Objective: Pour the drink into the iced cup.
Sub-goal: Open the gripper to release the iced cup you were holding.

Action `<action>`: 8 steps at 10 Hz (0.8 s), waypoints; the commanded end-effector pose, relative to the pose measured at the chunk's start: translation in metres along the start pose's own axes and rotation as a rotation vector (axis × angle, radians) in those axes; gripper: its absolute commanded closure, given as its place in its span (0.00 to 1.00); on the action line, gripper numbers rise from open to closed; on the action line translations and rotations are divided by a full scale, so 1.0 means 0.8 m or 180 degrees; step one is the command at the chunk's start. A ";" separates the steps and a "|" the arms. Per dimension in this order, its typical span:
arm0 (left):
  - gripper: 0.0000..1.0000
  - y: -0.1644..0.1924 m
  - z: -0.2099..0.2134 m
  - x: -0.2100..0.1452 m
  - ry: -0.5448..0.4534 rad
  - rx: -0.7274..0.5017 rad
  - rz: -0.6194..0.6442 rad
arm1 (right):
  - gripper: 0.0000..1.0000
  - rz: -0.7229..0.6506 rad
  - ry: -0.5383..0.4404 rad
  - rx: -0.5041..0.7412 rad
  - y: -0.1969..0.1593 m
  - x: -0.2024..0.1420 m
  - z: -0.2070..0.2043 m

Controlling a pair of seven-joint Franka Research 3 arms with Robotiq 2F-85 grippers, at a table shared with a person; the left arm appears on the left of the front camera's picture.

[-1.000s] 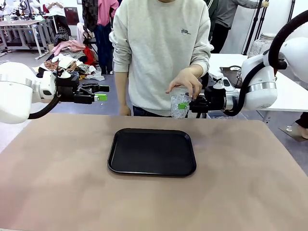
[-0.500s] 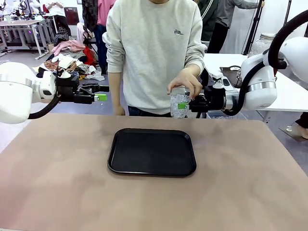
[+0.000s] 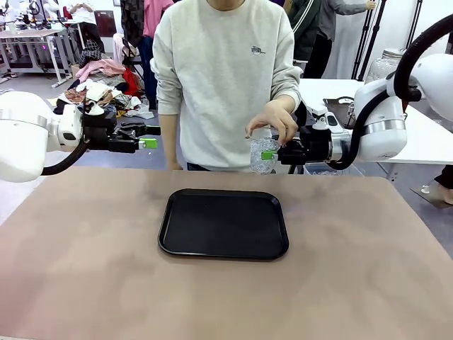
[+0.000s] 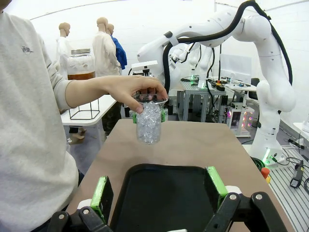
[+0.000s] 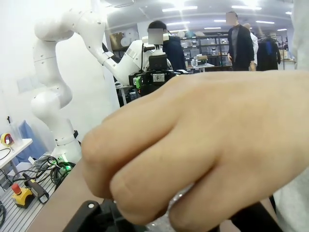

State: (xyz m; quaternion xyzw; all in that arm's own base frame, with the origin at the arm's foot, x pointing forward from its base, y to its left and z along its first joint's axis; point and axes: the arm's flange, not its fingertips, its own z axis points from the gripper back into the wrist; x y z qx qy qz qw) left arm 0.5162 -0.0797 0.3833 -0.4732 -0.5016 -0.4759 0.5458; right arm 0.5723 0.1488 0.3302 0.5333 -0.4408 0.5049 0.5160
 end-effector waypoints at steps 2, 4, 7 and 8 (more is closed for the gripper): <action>0.00 0.001 -0.002 0.003 -0.0025 0.0031 -0.0005 | 0.35 -0.0089 0.0064 0.0055 -0.009 0.007 -0.003; 0.00 0.001 -0.002 0.003 -0.0025 0.0031 -0.0005 | 0.35 -0.0090 0.0059 0.0055 -0.009 0.007 -0.003; 0.00 0.001 -0.002 0.003 -0.0025 0.0031 -0.0005 | 0.15 -0.0141 0.0047 0.0093 -0.009 0.008 -0.002; 0.00 0.001 -0.002 0.003 -0.0025 0.0031 -0.0005 | 0.00 -0.0149 0.0042 0.0094 -0.009 0.009 0.000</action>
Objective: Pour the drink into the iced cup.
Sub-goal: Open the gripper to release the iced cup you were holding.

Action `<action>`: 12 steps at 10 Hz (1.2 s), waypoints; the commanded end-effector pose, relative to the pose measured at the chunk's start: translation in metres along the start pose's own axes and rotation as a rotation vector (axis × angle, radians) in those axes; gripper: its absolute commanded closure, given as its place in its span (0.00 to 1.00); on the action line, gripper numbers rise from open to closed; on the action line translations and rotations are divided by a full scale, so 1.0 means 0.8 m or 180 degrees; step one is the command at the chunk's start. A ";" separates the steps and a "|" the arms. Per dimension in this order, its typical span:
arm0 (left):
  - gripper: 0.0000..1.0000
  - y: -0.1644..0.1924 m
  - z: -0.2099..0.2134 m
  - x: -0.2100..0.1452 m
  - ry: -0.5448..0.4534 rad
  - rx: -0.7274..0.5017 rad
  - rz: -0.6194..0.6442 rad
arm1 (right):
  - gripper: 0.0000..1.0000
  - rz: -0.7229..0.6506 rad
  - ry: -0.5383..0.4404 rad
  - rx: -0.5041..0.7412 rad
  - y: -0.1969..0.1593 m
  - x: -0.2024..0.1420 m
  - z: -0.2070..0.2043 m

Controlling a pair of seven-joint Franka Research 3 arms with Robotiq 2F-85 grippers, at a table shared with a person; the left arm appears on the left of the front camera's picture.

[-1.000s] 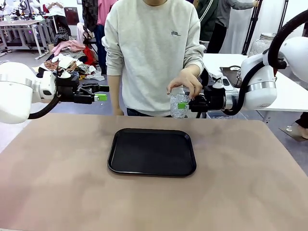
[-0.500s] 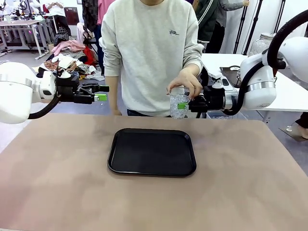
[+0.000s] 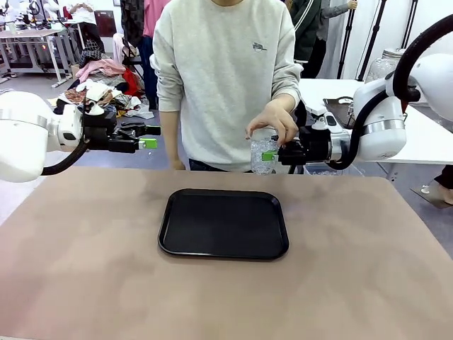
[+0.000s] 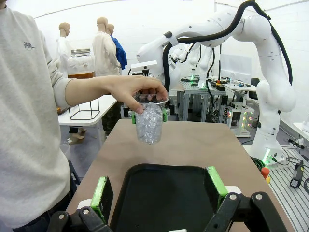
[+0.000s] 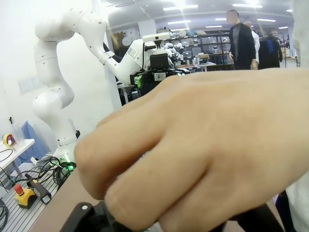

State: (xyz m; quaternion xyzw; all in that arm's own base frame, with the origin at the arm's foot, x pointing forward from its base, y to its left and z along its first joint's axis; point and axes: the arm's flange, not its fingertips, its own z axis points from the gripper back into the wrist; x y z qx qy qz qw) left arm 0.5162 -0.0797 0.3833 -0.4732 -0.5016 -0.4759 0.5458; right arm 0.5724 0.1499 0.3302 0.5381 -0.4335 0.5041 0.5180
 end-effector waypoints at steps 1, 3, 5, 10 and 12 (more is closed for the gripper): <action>0.00 0.001 -0.002 0.003 -0.0025 0.0031 -0.0005 | 0.00 -0.0121 0.0012 0.0051 -0.009 0.009 0.005; 0.00 0.001 -0.002 0.003 -0.0025 0.0031 -0.0005 | 0.00 -0.0144 -0.0032 0.0025 -0.007 0.009 0.015; 0.00 0.001 -0.002 0.003 -0.0025 0.0031 -0.0005 | 0.00 -0.0146 -0.0076 -0.0062 -0.004 0.008 0.034; 0.00 0.001 -0.002 0.003 -0.0025 0.0031 -0.0005 | 0.00 -0.0148 -0.0191 -0.0314 0.020 -0.004 0.101; 0.00 0.001 -0.002 0.003 -0.0025 0.0031 -0.0005 | 0.00 -0.0135 -0.0269 -0.0384 0.030 -0.010 0.121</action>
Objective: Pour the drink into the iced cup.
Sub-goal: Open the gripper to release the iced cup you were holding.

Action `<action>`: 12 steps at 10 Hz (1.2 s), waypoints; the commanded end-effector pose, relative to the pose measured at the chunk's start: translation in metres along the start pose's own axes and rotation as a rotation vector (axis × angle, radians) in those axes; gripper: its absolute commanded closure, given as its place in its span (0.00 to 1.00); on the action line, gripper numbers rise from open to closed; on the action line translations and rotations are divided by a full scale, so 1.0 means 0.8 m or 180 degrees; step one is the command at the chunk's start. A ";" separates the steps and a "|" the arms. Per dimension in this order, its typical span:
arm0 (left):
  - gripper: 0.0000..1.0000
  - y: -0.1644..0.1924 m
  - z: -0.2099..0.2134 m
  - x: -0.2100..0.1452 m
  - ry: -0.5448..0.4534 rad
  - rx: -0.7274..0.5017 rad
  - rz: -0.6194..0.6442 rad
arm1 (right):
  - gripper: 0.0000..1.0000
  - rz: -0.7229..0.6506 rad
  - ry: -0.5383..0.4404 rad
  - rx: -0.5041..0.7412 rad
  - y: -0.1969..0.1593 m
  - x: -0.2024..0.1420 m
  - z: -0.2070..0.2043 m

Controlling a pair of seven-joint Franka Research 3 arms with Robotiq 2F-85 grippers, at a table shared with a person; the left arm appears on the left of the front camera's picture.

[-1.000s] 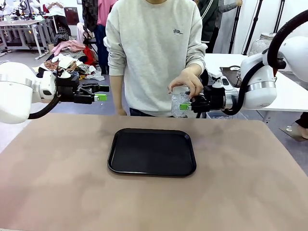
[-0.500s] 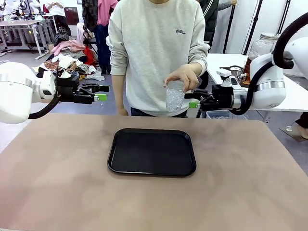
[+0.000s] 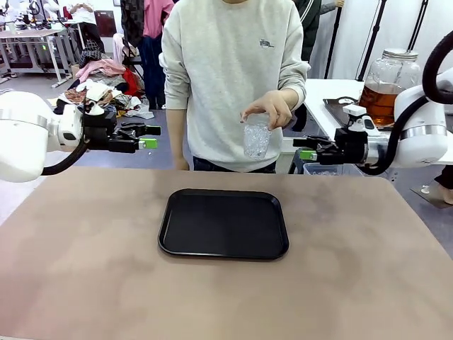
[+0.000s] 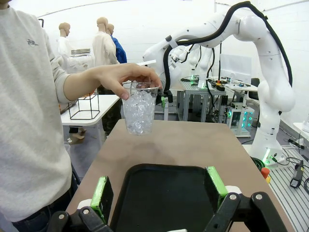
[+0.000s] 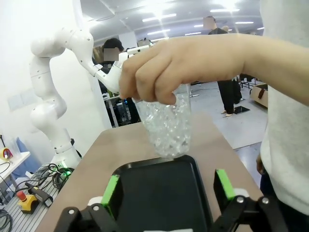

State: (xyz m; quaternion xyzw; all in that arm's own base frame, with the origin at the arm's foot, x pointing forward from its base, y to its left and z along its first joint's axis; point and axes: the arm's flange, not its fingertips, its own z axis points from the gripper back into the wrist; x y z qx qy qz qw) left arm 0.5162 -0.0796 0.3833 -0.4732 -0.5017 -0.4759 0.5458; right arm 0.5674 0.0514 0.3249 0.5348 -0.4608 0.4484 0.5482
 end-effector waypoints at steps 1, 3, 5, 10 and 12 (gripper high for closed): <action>0.00 0.001 -0.002 0.003 -0.0025 0.0031 -0.0005 | 0.00 0.0110 -0.0060 -0.0094 0.015 0.002 0.003; 0.00 0.001 -0.002 0.003 -0.0025 0.0031 -0.0005 | 0.00 0.0003 -0.0011 -0.0034 0.003 -0.002 0.007; 0.00 0.001 -0.002 0.003 -0.0025 0.0031 -0.0005 | 0.00 0.0003 -0.0011 -0.0034 0.003 -0.002 0.007; 0.00 0.001 -0.002 0.003 -0.0025 0.0031 -0.0005 | 0.00 0.0003 -0.0011 -0.0034 0.003 -0.002 0.007; 0.00 0.001 -0.002 0.003 -0.0025 0.0031 -0.0005 | 0.00 0.0003 -0.0011 -0.0034 0.003 -0.002 0.007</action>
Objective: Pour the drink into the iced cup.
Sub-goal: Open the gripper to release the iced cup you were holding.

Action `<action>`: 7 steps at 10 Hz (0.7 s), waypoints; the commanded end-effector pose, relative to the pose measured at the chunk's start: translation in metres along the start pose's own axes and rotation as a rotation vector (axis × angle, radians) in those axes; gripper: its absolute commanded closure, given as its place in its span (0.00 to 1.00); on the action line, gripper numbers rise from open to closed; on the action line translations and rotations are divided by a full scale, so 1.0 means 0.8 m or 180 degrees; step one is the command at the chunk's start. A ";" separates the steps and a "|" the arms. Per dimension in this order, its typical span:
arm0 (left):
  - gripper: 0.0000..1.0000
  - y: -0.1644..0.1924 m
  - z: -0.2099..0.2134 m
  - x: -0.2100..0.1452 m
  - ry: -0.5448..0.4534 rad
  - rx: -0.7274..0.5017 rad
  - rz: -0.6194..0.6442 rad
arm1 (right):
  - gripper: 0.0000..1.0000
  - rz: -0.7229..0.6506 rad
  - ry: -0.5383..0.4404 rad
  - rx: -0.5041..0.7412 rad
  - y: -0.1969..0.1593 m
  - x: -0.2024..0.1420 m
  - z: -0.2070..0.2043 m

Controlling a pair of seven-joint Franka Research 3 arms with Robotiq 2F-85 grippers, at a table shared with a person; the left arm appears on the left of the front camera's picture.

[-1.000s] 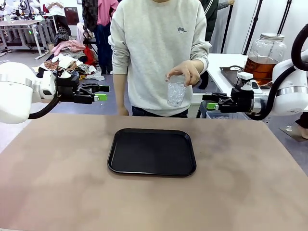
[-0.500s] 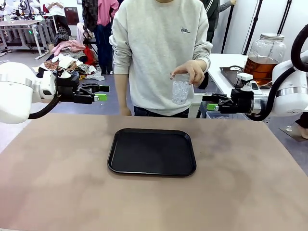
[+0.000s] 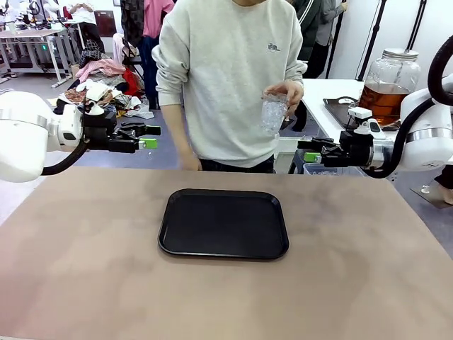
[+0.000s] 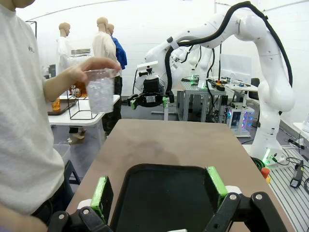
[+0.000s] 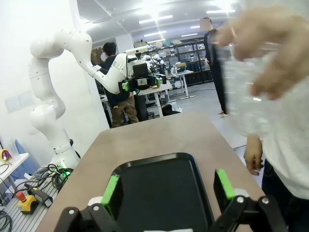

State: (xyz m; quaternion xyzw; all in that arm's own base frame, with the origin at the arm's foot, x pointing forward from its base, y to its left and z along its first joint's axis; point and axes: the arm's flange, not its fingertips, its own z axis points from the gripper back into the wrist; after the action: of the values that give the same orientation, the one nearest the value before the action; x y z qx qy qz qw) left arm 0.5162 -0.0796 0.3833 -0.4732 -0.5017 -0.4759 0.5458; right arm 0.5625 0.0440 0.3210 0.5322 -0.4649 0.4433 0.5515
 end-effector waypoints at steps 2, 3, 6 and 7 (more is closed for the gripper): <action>0.00 0.001 -0.002 0.003 -0.0025 0.0031 -0.0005 | 0.00 0.0009 0.0004 0.0013 -0.001 0.004 -0.002; 0.00 0.001 -0.002 0.003 -0.0025 0.0031 -0.0005 | 0.00 0.0009 0.0004 0.0013 -0.001 0.004 -0.002; 0.00 0.001 -0.002 0.003 -0.0025 0.0031 -0.0005 | 0.00 0.0009 0.0004 0.0013 -0.001 0.004 -0.002; 0.00 0.001 -0.002 0.003 -0.0025 0.0031 -0.0005 | 0.00 0.0009 0.0004 0.0013 -0.001 0.004 -0.002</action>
State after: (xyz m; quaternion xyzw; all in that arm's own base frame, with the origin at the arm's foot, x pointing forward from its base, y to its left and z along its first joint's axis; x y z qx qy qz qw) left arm 0.5162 -0.0796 0.3833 -0.4732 -0.5017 -0.4759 0.5458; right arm 0.5625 0.0440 0.3210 0.5322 -0.4649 0.4433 0.5515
